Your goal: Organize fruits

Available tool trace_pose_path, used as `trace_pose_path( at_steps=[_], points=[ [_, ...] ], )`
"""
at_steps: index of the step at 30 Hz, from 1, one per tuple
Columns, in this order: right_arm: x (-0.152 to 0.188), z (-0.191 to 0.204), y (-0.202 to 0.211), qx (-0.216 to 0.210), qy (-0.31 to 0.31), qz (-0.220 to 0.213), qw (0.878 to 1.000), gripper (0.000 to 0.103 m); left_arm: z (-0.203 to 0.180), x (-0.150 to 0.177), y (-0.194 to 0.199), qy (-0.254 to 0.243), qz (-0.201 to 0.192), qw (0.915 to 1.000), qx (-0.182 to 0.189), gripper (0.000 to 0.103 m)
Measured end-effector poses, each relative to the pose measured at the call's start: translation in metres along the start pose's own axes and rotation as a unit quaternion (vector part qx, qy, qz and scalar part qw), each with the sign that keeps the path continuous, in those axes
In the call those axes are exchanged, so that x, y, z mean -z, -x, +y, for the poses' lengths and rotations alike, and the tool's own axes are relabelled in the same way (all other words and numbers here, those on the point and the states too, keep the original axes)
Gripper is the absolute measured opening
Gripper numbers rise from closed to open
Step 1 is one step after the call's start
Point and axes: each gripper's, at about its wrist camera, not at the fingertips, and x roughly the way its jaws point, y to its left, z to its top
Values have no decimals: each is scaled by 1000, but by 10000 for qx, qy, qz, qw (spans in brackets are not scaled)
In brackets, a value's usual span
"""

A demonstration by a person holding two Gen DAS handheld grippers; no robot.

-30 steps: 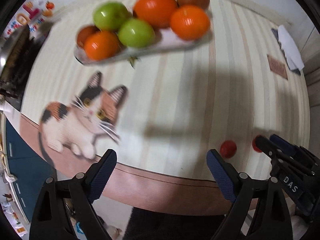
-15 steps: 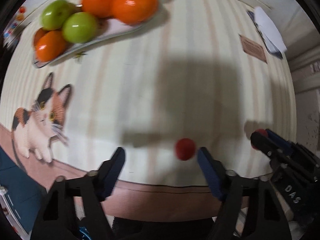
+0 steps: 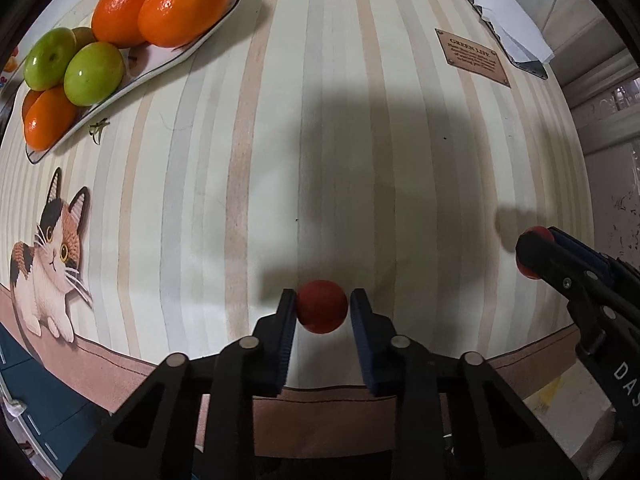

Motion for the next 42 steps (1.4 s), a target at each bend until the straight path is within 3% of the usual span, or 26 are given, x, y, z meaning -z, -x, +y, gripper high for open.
trace_pose_path(
  at_steps=[7, 13, 19, 26, 32, 36, 42],
  points=[
    [-2, 4, 0, -18, 16, -52, 10000, 31, -3, -8, 16, 37, -158, 9999, 48, 23],
    [-11, 12, 5, -139, 72, -137, 9998, 31, 25, -9, 39, 328, -406, 9985, 190, 23],
    [-32, 39, 10, -552, 178, -225, 9981, 31, 73, -16, 81, 867, -863, 9922, 245, 23],
    [-78, 112, 8, -1262, 843, -431, 9875, 31, 154, -33, 99, 1677, -1277, 9769, 350, 23],
    [-125, 178, -13, -1777, 1453, -385, 9725, 31, 210, -52, 84, 2572, -1414, 9507, 1002, 23],
    [-146, 211, -29, -1674, 2014, -267, 9647, 31, 230, -61, 70, 2913, -1398, 9361, 1392, 23],
    [-164, 228, -48, -1547, 2247, -19, 9621, 31, 235, -71, 55, 3046, -1357, 9298, 1557, 23]
  ],
)
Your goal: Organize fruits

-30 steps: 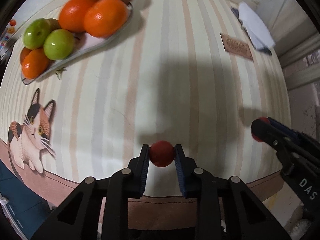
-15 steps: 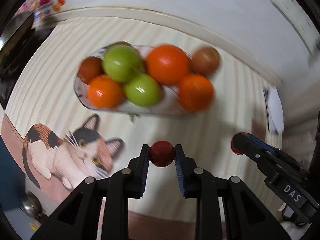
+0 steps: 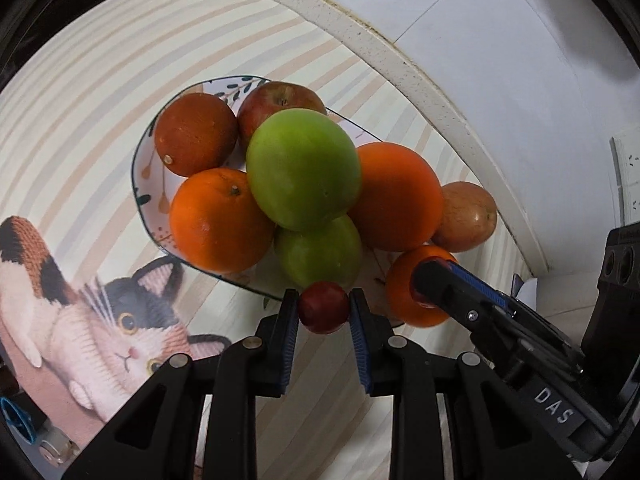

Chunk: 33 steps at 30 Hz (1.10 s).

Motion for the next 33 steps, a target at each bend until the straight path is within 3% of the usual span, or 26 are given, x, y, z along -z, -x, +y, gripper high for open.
trace_pose_path(
  at_steps=[3, 8, 11, 13, 16, 18, 21, 22, 24, 27, 29, 31, 33],
  points=[
    [-7, -4, -6, -76, -168, 89, 9998, 33, -1, 0, -3, 50, -14, 10000, -12, 25],
    [-9, -10, 1, -132, -414, -31, 9991, 57, -4, 1, -1, -24, -18, 9999, -117, 30],
    [-6, -15, 9, -123, -544, -129, 9984, 62, -5, 5, 8, -147, -83, 9995, -267, 43],
    [-1, -18, 18, 88, -590, -205, 9980, 69, -6, 11, 15, -365, -150, 9974, -602, 49],
    [19, -16, 35, 338, -510, -315, 9976, 70, 3, 38, 25, -622, -169, 9928, -1011, 50],
    [45, -9, 44, 473, -325, -220, 9981, 71, 14, 56, 28, -658, -86, 9898, -1264, 50],
    [102, 7, 34, 483, -90, 180, 9986, 71, 28, 85, 30, -917, 62, 9766, -1947, 50],
    [123, 17, 24, 477, 53, 373, 9981, 70, 32, 95, 30, -991, 81, 9714, -2157, 50],
    [153, 32, 8, 423, 331, 653, 9964, 68, 43, 109, 29, -979, 231, 9698, -2221, 50],
    [187, 52, -15, 578, 799, 933, 9907, 53, 55, 121, 24, -913, 460, 9681, -2289, 50],
    [200, 55, -24, 623, 902, 993, 9890, 33, 60, 126, 22, -872, 564, 9675, -2308, 50],
    [207, 55, -23, 674, 913, 918, 9893, 25, 61, 128, 24, -853, 558, 9686, -2268, 50],
    [208, 53, -15, 661, 881, 793, 9907, 24, 61, 129, 24, -876, 553, 9688, -2251, 50]
  ],
)
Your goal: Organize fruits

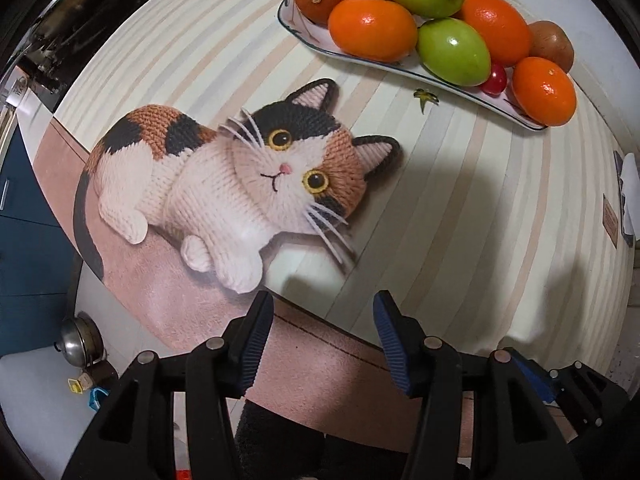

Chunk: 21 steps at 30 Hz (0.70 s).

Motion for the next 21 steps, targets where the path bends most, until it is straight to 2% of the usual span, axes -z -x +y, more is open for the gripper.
trace_pose_path(
  at_steps=[5, 11, 13, 18, 21],
  points=[
    [-8, -18, 20, -226, -515, -328, 9979, 18, -12, 0, -2, -45, -25, 10000, 18, 50],
    [-22, -41, 51, -397, -947, -659, 9925, 18, -16, 2, 0, -72, -16, 9999, 77, 50],
    [-26, -44, 50, -418, -919, -590, 9931, 18, -16, 2, -1, -80, 22, 9999, 70, 50],
    [-30, -49, 18, -603, -1140, -52, 9916, 21, -20, -1, -2, -104, 47, 9999, 60, 50],
    [-32, -46, 15, -442, -1008, -198, 9937, 24, -21, -3, -4, -119, 80, 9999, 28, 50]
  ],
)
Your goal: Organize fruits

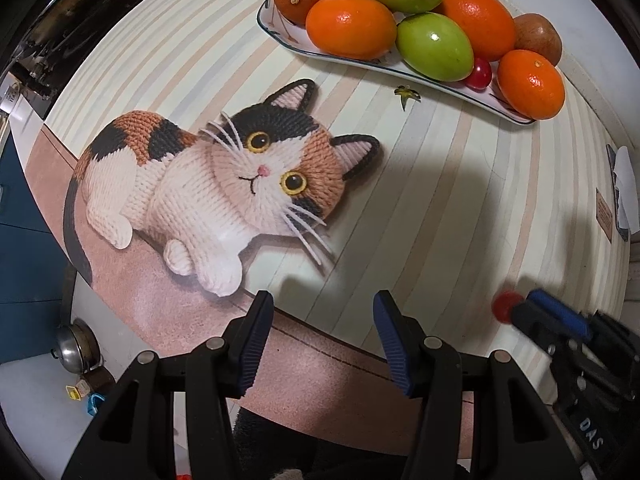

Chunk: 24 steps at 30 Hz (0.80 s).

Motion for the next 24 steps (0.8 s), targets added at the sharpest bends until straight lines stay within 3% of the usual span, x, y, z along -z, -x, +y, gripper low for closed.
trace_pose_path(
  at_steps=[4, 7, 10, 14, 16, 18, 24],
  points=[
    [-8, -1, -5, 323, 61, 86, 9994, 24, -2, -4, -1, 7, 21, 10000, -3, 50],
    [-8, -4, -12, 453, 81, 202, 9987, 31, -4, -8, -3, 14, 21, 10000, 1, 50],
    [-3, -8, -17, 480, 41, 277, 9985, 31, -6, -12, -1, -8, -13, 10000, -19, 50],
    [1, -12, -11, 409, -100, 11, 9991, 30, -9, -21, 7, -46, -154, 9999, -22, 50],
    [-5, -10, -3, 358, -117, -211, 9991, 30, -11, -29, 16, -67, -346, 9994, -32, 60],
    [-19, -6, 10, 346, -45, -563, 9978, 30, -11, -40, 23, -60, -576, 9983, -22, 84],
    [-80, 7, 17, 365, 110, -1150, 9926, 30, -18, -82, 28, -131, -1110, 9936, -186, 87]
  ],
)
